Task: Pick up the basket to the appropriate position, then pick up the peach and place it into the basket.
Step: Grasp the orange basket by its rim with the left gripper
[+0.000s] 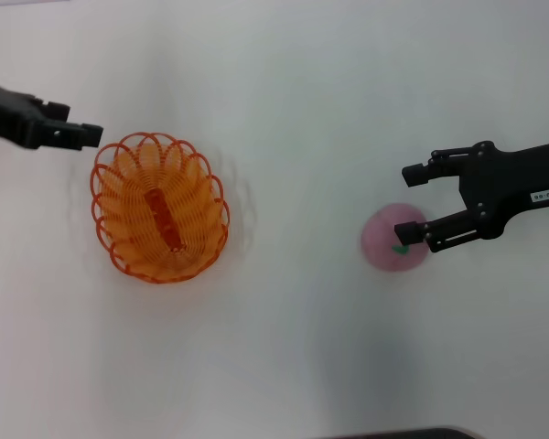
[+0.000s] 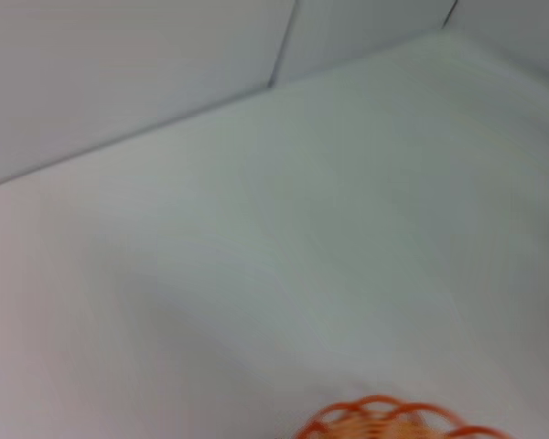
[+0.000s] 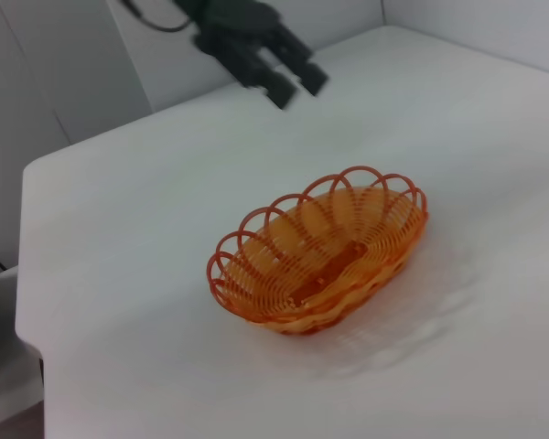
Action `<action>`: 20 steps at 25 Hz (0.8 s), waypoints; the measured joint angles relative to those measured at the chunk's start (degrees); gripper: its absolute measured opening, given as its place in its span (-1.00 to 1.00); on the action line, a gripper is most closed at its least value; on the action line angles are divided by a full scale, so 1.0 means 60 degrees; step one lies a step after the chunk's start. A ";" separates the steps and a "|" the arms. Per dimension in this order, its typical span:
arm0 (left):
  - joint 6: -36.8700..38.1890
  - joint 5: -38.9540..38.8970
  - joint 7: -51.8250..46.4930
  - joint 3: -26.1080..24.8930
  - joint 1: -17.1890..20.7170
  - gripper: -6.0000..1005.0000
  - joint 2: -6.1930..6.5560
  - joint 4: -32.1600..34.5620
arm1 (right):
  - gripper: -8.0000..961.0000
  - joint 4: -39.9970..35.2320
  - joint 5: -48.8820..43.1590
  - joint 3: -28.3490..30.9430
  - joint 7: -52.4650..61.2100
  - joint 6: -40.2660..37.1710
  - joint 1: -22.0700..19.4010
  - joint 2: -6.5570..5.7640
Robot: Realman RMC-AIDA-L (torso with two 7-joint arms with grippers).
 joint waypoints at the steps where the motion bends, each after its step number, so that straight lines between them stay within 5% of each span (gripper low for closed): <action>1: -0.0226 0.0272 -0.0191 0.0228 -0.0168 0.28 -0.0017 -0.0037 | 0.92 0.0057 -0.0001 0.0040 -0.0047 0.0018 -0.0006 0.0000; 11: -0.2183 0.2622 -0.0998 0.1922 -0.1368 0.29 -0.0616 -0.0580 | 0.92 0.0413 -0.0002 0.0408 -0.0196 0.0211 -0.0082 0.0012; 20: -0.3386 0.3262 -0.1048 0.2454 -0.1996 0.27 -0.0673 -0.2338 | 0.91 0.0527 -0.0002 0.0530 -0.0202 0.0331 -0.0062 0.0019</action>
